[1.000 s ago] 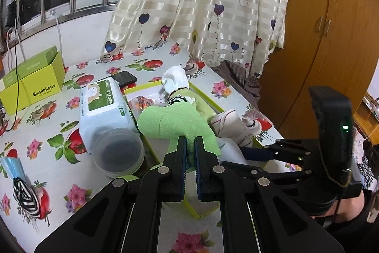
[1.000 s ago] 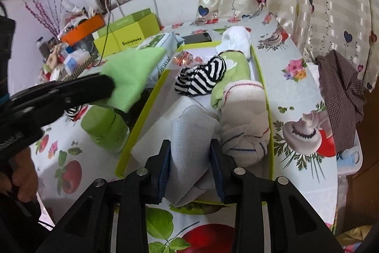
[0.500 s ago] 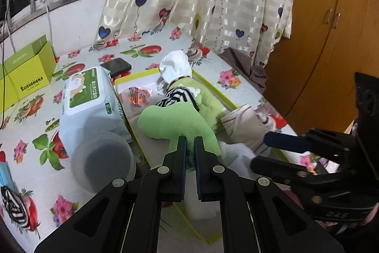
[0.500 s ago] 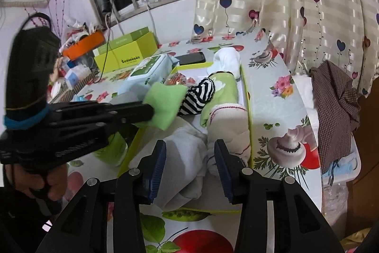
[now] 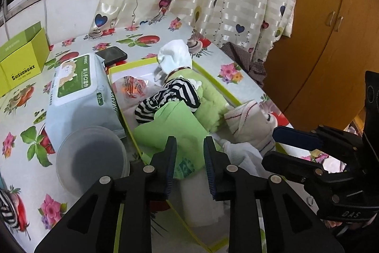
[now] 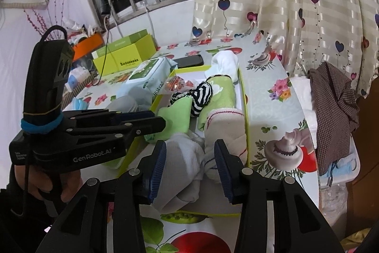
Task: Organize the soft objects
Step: 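Lower the glove and grey sock into the tray and open both tools, then withdraw both tools from the tray toward the striped sock and mask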
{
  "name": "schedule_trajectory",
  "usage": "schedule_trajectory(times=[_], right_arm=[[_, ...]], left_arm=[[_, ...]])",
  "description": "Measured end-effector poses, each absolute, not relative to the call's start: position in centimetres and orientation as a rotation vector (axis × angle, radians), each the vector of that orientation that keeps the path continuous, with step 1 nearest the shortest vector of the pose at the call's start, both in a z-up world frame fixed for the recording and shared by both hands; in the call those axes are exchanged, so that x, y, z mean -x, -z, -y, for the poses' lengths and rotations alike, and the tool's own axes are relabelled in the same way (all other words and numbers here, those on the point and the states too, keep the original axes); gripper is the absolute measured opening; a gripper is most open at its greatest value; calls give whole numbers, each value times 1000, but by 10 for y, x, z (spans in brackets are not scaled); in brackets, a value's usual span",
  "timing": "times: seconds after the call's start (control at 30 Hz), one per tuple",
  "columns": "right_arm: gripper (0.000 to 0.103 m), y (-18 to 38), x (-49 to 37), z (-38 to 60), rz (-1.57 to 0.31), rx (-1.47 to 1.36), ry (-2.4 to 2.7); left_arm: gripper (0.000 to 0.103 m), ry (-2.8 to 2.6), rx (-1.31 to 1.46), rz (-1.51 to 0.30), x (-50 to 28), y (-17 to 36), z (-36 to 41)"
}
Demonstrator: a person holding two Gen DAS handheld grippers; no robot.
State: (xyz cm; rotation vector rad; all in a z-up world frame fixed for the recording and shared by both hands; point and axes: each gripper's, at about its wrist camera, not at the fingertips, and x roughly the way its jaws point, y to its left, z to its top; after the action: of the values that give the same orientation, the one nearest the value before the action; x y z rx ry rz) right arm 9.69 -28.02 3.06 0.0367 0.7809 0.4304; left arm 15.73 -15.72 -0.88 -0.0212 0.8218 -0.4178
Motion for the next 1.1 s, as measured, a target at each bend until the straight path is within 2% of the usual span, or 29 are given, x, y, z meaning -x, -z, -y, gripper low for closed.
schedule_trajectory(times=[0.27,0.33,0.53,1.1], right_arm=[[42,-43,-89,274,-761,-16,-417],[47,-46,-86,271,-755,-8,-412],[50,-53,-79,263,-744,13,-408],[51,-69,-60,234,-723,68,-439]], left_arm=[[25,428,52,-794,-139,-8,150],[25,434,56,-787,-133,-13,148],[25,443,75,-772,-118,-22,142],[25,416,121,-726,-83,-36,114]])
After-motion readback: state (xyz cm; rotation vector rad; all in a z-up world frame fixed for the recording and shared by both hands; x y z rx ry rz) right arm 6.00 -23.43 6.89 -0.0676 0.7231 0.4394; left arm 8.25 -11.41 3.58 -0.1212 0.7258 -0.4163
